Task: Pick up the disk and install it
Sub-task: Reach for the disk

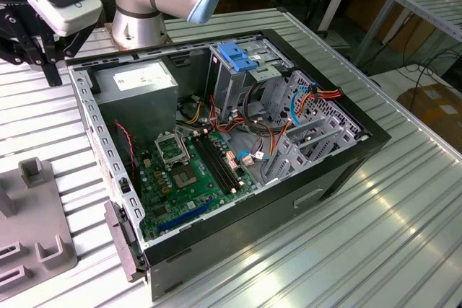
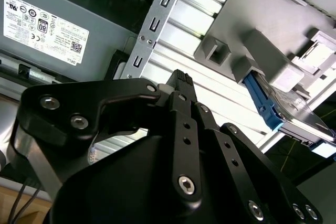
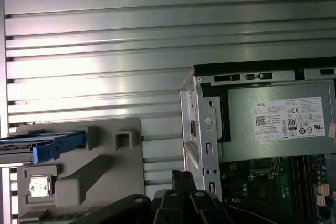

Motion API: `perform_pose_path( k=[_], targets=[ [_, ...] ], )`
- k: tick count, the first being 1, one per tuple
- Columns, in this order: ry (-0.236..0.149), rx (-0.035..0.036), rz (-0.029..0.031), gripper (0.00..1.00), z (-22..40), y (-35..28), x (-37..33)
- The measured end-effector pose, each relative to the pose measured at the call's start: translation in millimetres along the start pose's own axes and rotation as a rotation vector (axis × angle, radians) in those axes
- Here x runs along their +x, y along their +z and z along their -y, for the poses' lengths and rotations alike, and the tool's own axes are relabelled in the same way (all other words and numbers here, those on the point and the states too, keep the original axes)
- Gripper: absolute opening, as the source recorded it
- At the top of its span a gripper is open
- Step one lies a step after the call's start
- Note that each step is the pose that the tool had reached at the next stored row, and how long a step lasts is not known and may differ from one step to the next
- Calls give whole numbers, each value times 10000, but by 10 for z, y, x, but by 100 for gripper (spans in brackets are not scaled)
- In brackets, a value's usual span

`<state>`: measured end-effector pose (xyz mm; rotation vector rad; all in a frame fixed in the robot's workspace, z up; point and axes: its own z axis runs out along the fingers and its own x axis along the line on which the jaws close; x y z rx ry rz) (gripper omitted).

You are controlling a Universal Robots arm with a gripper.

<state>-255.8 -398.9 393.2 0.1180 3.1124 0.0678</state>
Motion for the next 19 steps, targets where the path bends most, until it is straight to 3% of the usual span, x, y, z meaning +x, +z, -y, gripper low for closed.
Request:
perform_pose_path(
  k=[19],
  targets=[
    [0,1,-1,10,14,-6,185]
  ],
)
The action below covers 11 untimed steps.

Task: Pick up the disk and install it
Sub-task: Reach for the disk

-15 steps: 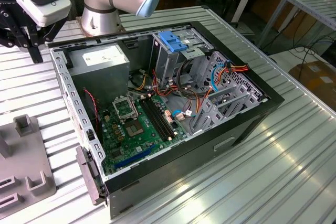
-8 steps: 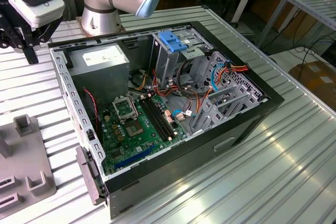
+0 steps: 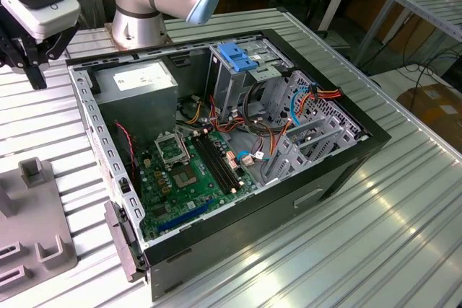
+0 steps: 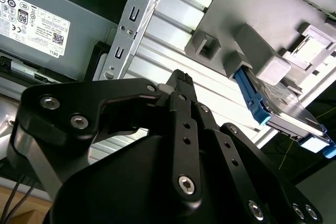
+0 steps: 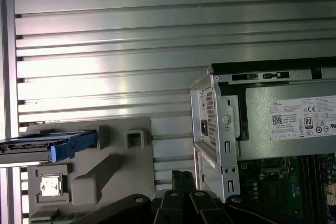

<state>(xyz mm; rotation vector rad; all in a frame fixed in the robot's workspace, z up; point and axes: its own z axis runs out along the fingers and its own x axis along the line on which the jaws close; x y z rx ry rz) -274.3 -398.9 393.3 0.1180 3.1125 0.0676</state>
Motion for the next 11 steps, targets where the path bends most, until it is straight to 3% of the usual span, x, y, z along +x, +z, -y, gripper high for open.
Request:
perform_pose_path(
  k=[11],
  targets=[
    [0,0,0,10,3,-1,40]
  ],
)
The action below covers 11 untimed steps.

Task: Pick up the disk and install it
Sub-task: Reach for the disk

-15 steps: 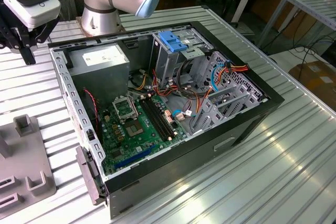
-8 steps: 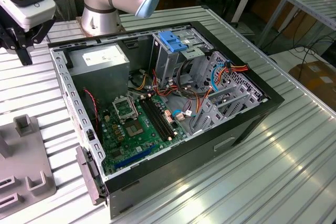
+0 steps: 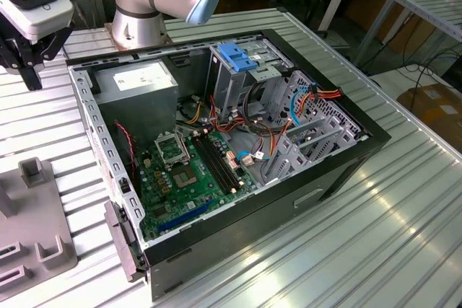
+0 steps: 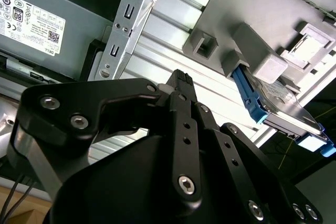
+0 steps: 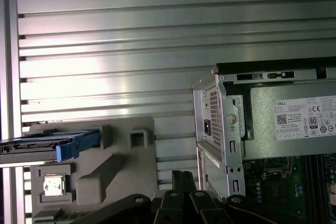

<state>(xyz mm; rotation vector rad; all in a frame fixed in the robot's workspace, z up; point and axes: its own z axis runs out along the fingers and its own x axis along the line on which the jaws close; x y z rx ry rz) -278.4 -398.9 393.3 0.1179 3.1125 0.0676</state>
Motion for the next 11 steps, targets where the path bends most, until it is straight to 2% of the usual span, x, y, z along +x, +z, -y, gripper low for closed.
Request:
perform_pose_path(
  k=[6,11],
  targets=[
    [0,0,0,10,0,0,3],
    [0,0,0,10,4,-2,53]
  ],
)
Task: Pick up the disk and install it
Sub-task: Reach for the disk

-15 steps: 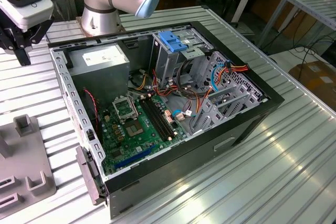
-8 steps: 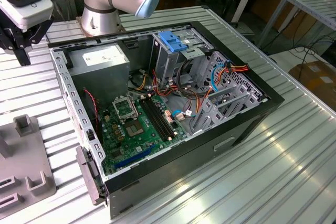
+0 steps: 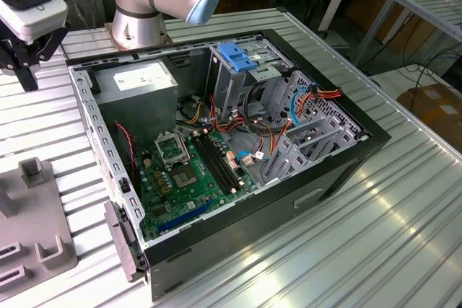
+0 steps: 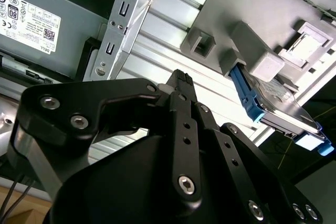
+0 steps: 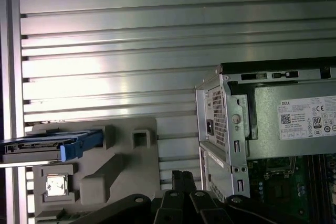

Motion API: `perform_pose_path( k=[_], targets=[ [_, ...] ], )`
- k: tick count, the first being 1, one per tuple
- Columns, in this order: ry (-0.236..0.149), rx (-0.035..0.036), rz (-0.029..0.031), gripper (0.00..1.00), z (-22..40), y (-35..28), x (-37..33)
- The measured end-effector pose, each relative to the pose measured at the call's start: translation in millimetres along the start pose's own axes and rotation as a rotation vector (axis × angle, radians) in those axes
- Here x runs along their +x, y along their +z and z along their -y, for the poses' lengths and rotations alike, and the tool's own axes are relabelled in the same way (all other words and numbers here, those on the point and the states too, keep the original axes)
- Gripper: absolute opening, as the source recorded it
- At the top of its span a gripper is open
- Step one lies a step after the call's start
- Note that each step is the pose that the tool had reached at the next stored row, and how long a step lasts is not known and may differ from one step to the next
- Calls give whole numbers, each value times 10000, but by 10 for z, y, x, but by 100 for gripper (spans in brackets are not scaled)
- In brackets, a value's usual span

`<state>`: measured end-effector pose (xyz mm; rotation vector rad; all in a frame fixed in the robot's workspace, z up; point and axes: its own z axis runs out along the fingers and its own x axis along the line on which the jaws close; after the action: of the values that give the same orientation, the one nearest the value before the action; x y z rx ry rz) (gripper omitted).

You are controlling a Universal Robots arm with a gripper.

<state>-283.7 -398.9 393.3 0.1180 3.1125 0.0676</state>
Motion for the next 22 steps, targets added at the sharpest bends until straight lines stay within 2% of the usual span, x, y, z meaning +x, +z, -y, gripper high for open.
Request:
perform_pose_path(
  k=[16,22],
  targets=[
    [0,0,0,10,15,-5,196],
    [0,0,0,10,19,-6,249]
  ],
)
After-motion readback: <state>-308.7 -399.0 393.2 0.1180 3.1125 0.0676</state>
